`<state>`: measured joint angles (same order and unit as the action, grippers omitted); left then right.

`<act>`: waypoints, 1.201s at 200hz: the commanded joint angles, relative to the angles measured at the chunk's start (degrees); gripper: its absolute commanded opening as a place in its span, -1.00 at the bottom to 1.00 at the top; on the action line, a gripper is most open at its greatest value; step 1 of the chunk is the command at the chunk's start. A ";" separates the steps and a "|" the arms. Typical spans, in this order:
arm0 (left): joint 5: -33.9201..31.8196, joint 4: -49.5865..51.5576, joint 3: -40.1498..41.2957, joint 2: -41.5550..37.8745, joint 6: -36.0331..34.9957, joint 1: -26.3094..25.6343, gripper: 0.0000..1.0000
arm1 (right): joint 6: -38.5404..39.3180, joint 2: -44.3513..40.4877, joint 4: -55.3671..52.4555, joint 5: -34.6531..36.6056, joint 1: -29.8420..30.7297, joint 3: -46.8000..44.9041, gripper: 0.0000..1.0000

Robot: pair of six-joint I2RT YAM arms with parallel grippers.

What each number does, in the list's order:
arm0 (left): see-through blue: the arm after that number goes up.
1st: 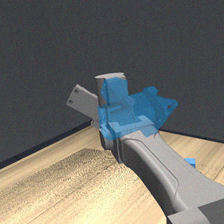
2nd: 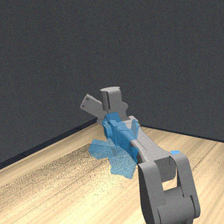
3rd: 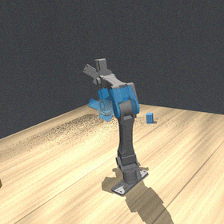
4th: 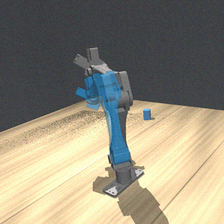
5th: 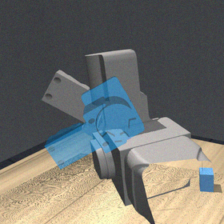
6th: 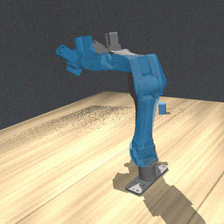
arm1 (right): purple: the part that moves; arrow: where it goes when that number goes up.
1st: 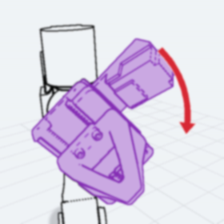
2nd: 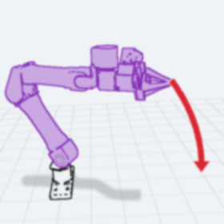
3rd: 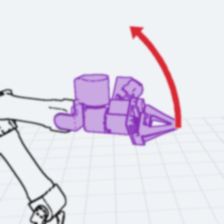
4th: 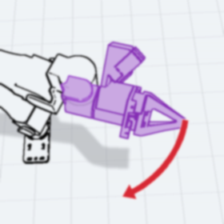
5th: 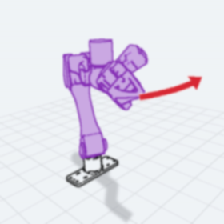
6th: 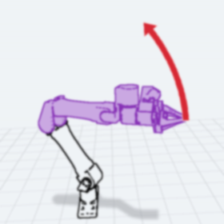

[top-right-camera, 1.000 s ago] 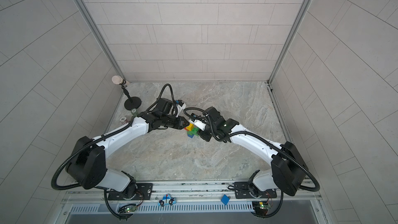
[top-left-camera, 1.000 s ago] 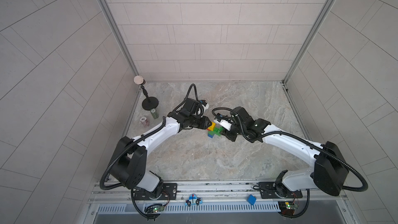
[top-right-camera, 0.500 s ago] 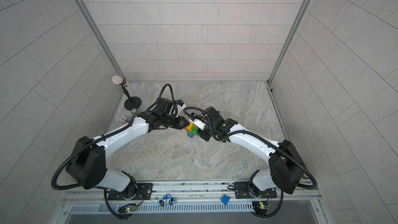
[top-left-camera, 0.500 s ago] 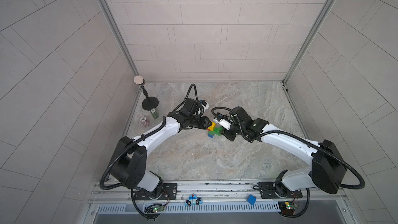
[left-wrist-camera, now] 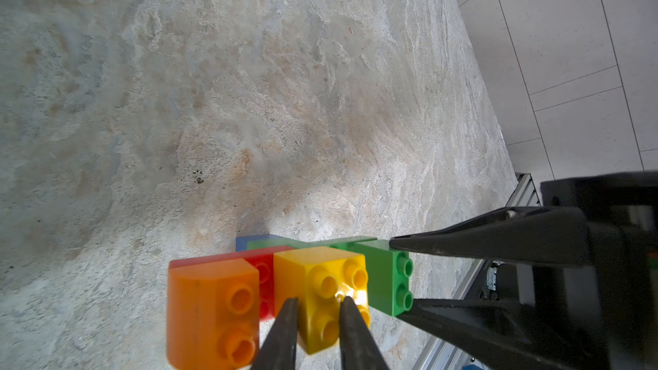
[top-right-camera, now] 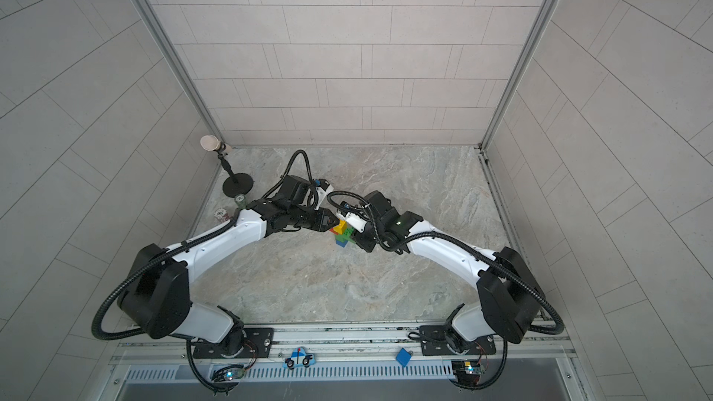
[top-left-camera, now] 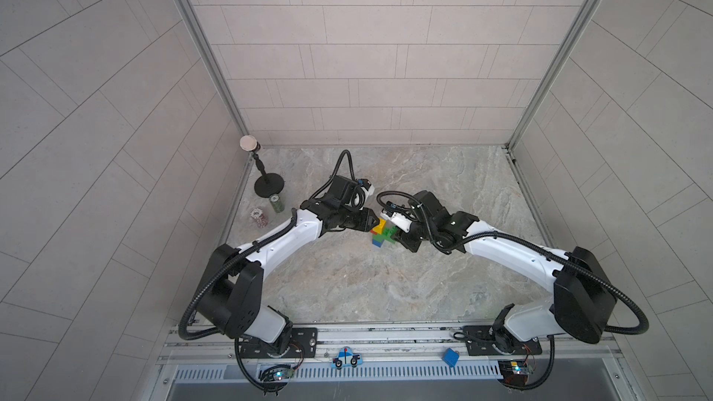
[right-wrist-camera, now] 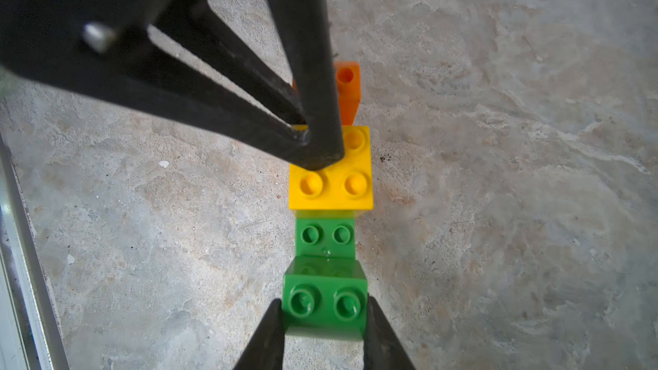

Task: Assemble a fork with lego
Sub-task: Assemble the lego brick with the lego brick.

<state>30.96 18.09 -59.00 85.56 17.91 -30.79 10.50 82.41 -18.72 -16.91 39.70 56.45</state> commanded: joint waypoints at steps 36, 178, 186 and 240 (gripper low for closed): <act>-0.29 2.79 -1.20 1.08 -1.70 -0.37 -0.51 | 3.73 0.98 -2.24 -0.66 -0.56 1.83 -1.00; -0.19 2.92 -1.38 1.36 -1.79 -0.33 -0.51 | 8.34 2.63 -4.09 -6.88 -3.66 2.78 -1.00; -0.14 3.00 -1.40 1.35 -1.78 -0.34 -0.51 | 8.72 2.79 -4.50 -7.08 -3.78 3.02 -1.00; -0.09 3.01 -1.58 1.45 -1.77 -0.33 -0.51 | 10.76 4.42 -6.70 -7.83 -3.95 4.61 -1.00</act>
<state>30.85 18.76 -59.57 85.89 17.47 -30.79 18.17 85.41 -22.72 -23.88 35.94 60.12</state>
